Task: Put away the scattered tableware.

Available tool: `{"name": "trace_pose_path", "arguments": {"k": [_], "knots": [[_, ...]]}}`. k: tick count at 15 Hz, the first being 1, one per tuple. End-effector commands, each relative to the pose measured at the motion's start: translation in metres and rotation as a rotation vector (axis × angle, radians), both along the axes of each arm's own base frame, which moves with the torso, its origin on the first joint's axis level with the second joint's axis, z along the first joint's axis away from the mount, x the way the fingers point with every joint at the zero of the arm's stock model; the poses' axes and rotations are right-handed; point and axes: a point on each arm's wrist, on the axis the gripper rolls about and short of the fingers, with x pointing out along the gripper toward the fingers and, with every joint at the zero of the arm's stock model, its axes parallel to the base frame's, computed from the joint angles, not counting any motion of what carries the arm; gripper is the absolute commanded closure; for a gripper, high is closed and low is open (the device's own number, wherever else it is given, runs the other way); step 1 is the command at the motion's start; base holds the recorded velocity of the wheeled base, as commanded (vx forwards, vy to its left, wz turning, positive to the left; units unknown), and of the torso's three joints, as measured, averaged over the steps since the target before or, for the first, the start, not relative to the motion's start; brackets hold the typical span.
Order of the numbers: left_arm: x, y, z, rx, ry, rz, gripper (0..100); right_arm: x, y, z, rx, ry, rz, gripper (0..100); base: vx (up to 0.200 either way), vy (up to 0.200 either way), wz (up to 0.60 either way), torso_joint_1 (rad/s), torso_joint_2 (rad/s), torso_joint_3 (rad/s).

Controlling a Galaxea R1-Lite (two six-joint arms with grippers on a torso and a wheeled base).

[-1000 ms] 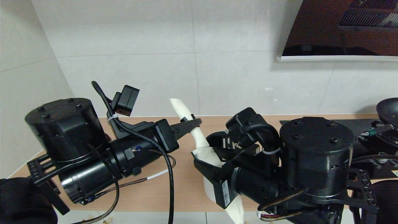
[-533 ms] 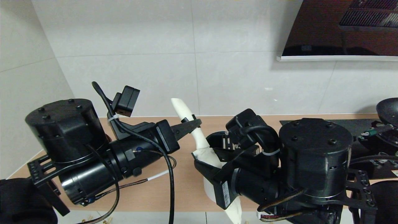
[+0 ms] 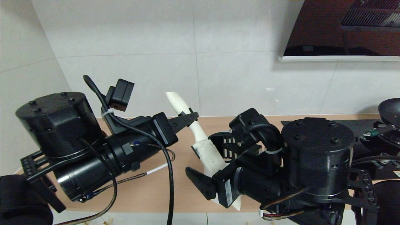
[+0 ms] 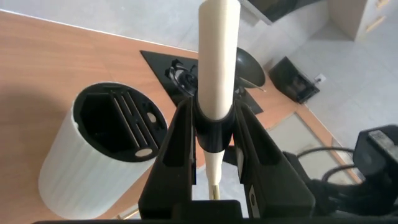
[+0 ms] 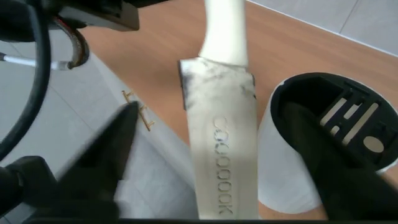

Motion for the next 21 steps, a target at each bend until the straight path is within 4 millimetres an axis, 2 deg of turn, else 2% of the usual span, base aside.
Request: {"name": "trace_pose_path", "arguments": {"k": [1, 3, 4, 5, 7, 9, 10, 12, 16, 19, 21], "knots": [[0.000, 0.001, 0.010, -0.017, -0.021, 0.018, 100, -0.003, -0.005, 0.005, 0.015, -0.008, -0.001, 0, 0.000, 0.000, 0.00, 0.000, 0.00, 0.000], [0.002, 0.001, 0.030, -0.021, -0.040, 0.086, 100, -0.003, -0.020, 0.017, 0.042, -0.029, -0.023, 0, 0.000, 0.000, 0.00, 0.000, 0.00, 0.000], [0.005, 0.001, 0.055, 0.003, -0.069, 0.172, 100, 0.009, -0.040, 0.027, 0.063, -0.047, -0.085, 0, 0.000, 0.000, 0.00, 0.000, 0.00, 0.000], [0.010, -0.002, 0.068, 0.032, -0.078, 0.213, 100, 0.020, -0.051, 0.031, 0.071, -0.056, -0.137, 0, 0.000, 0.000, 0.00, 0.000, 0.00, 0.000], [0.025, -0.009, 0.086, 0.133, -0.091, 0.260, 100, 0.027, -0.077, 0.044, 0.090, -0.088, -0.216, 0, 0.000, 0.000, 0.00, 0.000, 0.00, 0.000], [0.036, -0.013, 0.091, 0.204, -0.114, 0.317, 100, 0.027, -0.097, 0.054, 0.091, -0.096, -0.271, 0, 0.000, 0.000, 0.00, 0.000, 0.00, 0.000], [0.040, -0.015, 0.089, 0.235, -0.121, 0.355, 100, 0.027, -0.104, 0.058, 0.092, -0.099, -0.292, 0, 0.000, 0.000, 0.00, 0.000, 0.00, 0.000], [0.051, -0.022, 0.066, 0.310, -0.103, 0.471, 100, 0.031, -0.113, 0.062, 0.098, -0.105, -0.304, 0, 0.000, 0.000, 0.00, 0.000, 0.00, 0.000], [0.047, -0.050, 0.051, 0.335, -0.189, 0.489, 100, 0.036, -0.109, 0.055, 0.076, -0.086, -0.297, 0, 0.000, 0.000, 0.00, 0.000, 0.00, 0.000], [0.057, -0.068, 0.027, 0.399, -0.242, 0.538, 100, 0.036, -0.109, 0.055, 0.077, -0.087, -0.298, 0, 0.000, 0.000, 0.00, 0.000, 0.00, 0.000], [0.062, -0.075, 0.019, 0.413, -0.291, 0.565, 100, 0.037, -0.109, 0.055, 0.076, -0.086, -0.300, 0, 0.000, 0.000, 0.00, 0.000, 0.00, 0.000]]}}
